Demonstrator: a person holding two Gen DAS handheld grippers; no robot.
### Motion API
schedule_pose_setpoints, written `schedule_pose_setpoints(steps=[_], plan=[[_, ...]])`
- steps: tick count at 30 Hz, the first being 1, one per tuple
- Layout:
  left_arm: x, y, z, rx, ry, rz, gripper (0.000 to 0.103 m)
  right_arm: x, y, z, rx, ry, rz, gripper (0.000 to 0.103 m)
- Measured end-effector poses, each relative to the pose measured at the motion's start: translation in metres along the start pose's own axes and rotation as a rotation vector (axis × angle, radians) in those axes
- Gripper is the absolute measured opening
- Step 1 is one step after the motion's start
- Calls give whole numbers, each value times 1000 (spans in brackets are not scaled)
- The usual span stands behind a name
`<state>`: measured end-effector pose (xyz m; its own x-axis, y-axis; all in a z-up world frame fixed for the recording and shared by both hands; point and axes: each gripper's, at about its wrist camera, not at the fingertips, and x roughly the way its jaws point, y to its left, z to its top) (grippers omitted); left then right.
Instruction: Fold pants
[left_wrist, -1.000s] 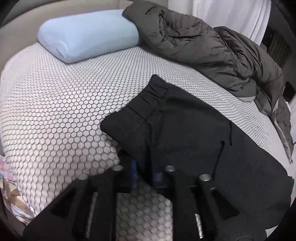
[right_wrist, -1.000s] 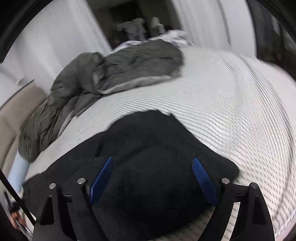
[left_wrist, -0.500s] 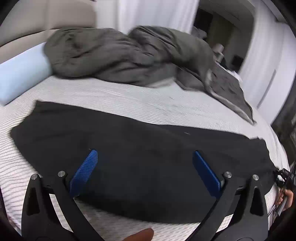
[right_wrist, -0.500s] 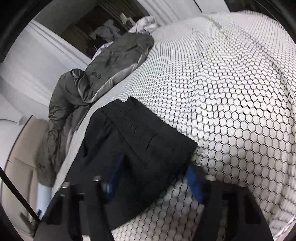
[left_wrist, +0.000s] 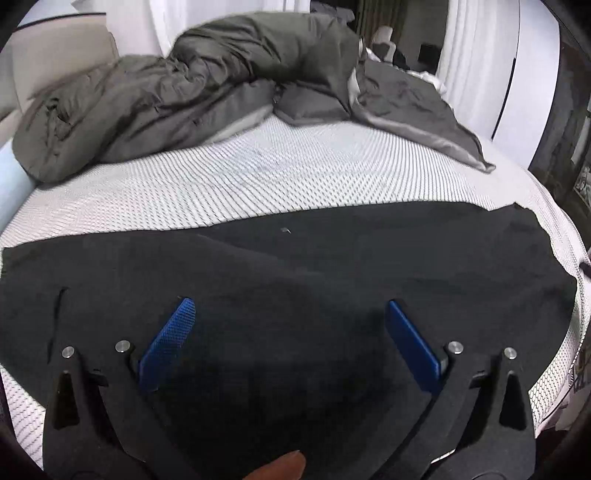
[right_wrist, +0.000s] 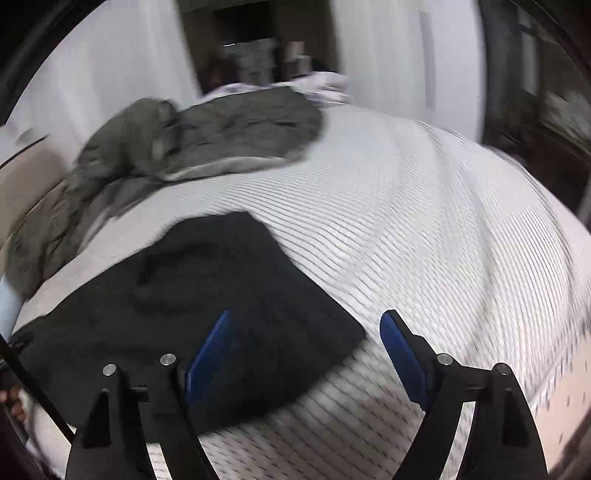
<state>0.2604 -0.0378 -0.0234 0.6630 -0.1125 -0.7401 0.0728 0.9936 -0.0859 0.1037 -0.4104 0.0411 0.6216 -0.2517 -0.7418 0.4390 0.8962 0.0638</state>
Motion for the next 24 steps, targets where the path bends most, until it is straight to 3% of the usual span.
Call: schedule_pose_setpoints(steps=[2, 6, 8, 10, 11, 12, 13, 14, 15, 17, 19, 22, 24], plan=[[18, -1, -3, 37, 58, 24, 102, 10, 25, 24, -72, 15, 46, 84], [50, 6, -15, 70, 175, 74, 102, 51, 90, 54, -127, 118, 293, 84], [53, 12, -17, 55, 170, 63, 102, 86, 125, 55, -171, 198, 320, 83], [52, 14, -15, 53, 157, 58, 102, 118, 141, 56, -112, 272, 360, 79], [51, 17, -14, 51, 148, 58, 102, 137, 145, 57, -51, 310, 380, 73], [50, 19, -14, 48, 142, 54, 102, 149, 149, 56, -16, 320, 377, 68], [49, 20, -15, 48, 151, 49, 102, 162, 149, 57, 23, 329, 362, 51], [48, 22, -14, 46, 151, 40, 102, 174, 148, 57, 46, 346, 335, 18], [45, 25, -13, 43, 143, 35, 102, 183, 148, 61, 63, 355, 319, 4], [37, 35, -7, 17, 108, 14, 102, 186, 147, 71, 89, 309, 360, 1], [25, 47, -1, -27, 56, 8, 102, 169, 144, 84, 94, 186, 374, 1], [22, 68, 7, -97, 42, 20, 102, 158, 133, 103, 131, 81, 247, 1], [24, 78, 7, -118, 53, 30, 102, 167, 126, 100, 127, 119, 190, 9]])
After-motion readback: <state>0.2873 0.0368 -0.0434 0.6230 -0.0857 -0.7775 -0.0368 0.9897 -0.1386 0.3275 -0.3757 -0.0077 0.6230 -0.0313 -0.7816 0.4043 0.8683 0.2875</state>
